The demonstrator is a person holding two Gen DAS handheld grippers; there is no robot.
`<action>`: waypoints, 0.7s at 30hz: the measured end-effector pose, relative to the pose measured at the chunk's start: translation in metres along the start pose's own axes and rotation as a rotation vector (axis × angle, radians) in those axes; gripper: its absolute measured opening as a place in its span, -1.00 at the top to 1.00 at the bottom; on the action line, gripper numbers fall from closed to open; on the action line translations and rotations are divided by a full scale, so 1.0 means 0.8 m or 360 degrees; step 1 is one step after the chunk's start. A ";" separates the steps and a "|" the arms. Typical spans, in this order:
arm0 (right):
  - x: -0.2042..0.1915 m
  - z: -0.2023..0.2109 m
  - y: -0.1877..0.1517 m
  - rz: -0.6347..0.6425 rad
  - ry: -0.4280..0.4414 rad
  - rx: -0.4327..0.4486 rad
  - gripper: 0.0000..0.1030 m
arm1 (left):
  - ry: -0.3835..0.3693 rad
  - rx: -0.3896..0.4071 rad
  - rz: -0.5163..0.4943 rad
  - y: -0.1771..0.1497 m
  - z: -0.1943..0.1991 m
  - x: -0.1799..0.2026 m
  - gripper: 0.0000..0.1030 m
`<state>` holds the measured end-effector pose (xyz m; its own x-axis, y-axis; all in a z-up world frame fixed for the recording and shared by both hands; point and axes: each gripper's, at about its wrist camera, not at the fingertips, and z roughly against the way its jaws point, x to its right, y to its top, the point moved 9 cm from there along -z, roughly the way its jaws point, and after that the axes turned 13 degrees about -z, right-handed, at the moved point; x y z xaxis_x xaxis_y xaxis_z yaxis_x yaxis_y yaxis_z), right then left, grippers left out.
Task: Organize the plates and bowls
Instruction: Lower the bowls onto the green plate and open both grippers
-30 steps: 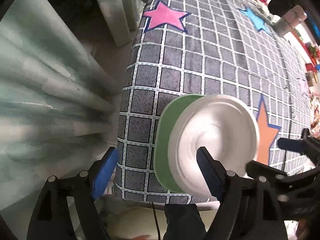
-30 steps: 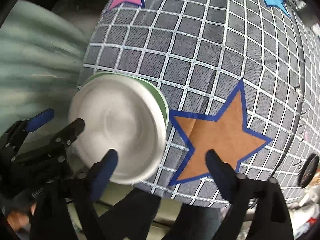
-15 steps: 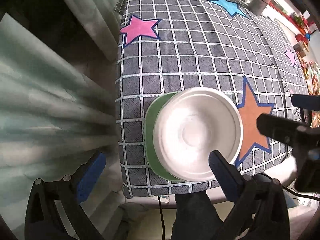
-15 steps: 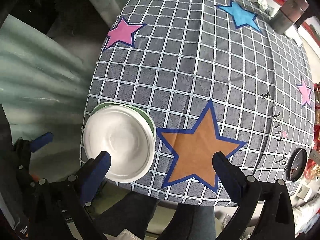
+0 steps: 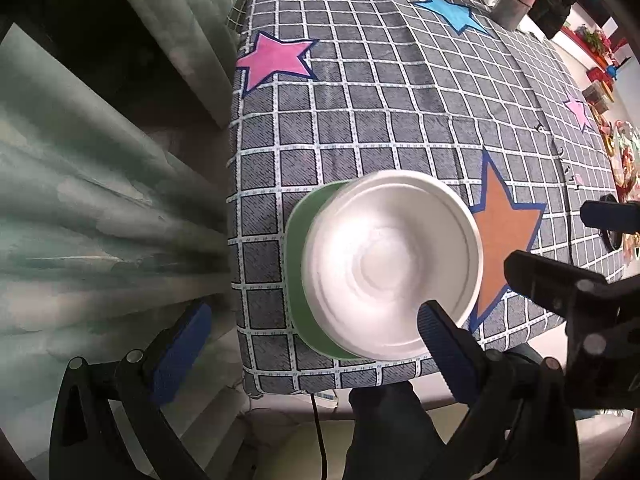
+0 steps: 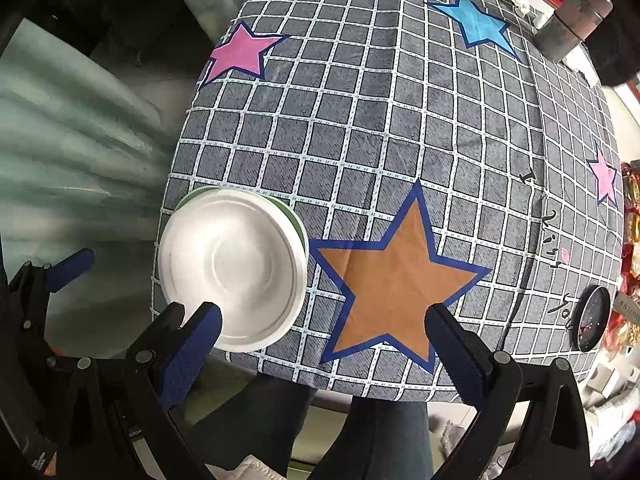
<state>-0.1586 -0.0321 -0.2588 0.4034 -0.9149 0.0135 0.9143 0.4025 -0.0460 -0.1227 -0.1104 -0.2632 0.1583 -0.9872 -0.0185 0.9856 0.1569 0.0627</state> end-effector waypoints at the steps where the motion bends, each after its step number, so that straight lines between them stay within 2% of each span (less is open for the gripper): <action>1: 0.000 -0.001 -0.001 0.0002 -0.0008 -0.0005 -0.98 | 0.0000 -0.0005 -0.0004 0.000 -0.001 0.000 -0.99; 12: -0.002 0.001 0.006 0.0041 -0.0011 0.0019 -0.98 | 0.0052 0.0027 -0.0003 0.010 0.005 -0.005 -0.99; 21: -0.004 -0.003 -0.001 0.0077 0.0021 0.0000 -0.98 | 0.0073 -0.0004 -0.0041 0.007 0.003 0.002 -0.99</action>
<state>-0.1612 -0.0294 -0.2615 0.4464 -0.8948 -0.0022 0.8938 0.4460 -0.0462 -0.1170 -0.1113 -0.2602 0.1353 -0.9886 -0.0658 0.9896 0.1315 0.0589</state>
